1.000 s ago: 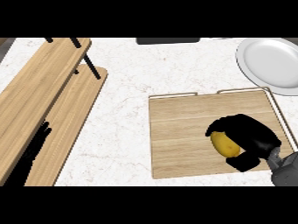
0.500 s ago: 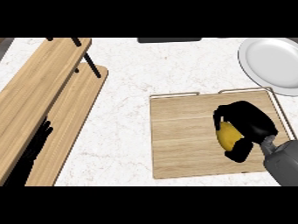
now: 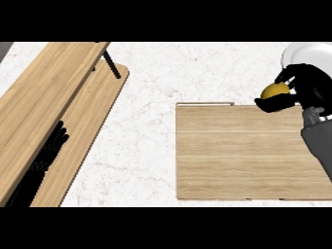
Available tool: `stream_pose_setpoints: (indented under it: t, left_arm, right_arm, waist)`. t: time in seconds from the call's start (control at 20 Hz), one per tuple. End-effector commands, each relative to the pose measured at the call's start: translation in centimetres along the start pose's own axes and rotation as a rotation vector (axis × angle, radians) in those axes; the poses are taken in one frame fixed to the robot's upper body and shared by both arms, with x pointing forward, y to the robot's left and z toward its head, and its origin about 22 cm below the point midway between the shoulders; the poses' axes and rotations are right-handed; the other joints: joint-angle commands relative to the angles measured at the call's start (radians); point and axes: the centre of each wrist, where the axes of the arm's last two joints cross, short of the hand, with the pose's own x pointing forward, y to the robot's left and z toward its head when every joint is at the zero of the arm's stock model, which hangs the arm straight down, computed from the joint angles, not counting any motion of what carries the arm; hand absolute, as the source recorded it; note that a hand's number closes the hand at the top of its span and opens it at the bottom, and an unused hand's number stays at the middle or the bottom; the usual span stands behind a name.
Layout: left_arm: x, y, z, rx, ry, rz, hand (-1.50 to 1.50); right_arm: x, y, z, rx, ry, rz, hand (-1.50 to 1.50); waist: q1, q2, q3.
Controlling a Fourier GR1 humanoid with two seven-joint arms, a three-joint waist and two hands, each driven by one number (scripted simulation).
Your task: Pick the lemon from the tray and place it in the plate
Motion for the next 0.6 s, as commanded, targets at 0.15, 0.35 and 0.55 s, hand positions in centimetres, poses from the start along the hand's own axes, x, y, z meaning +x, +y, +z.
stream_pose_setpoints:
  t: [0.15,0.35,0.55]
  left_arm:
    - [-3.0,-1.8,0.0,-0.010,0.196,0.109,0.00]
    - [-3.4,-2.3,-0.5,-0.019,0.225,0.121,0.00]
    - [-3.5,-2.7,-1.0,-0.025,0.237,0.125,0.00]
  right_arm:
    - [3.4,-5.2,-3.0,-0.430,0.284,-0.163,1.50]
    - [3.8,-6.2,-4.1,-0.598,0.409,-0.258,1.50]
    - [3.6,-6.4,-5.1,-0.719,0.482,-0.310,1.50]
  waist:
    - [0.078,0.024,-0.034]
    - [0.083,0.023,-0.030]
    - [0.073,0.021,-0.027]
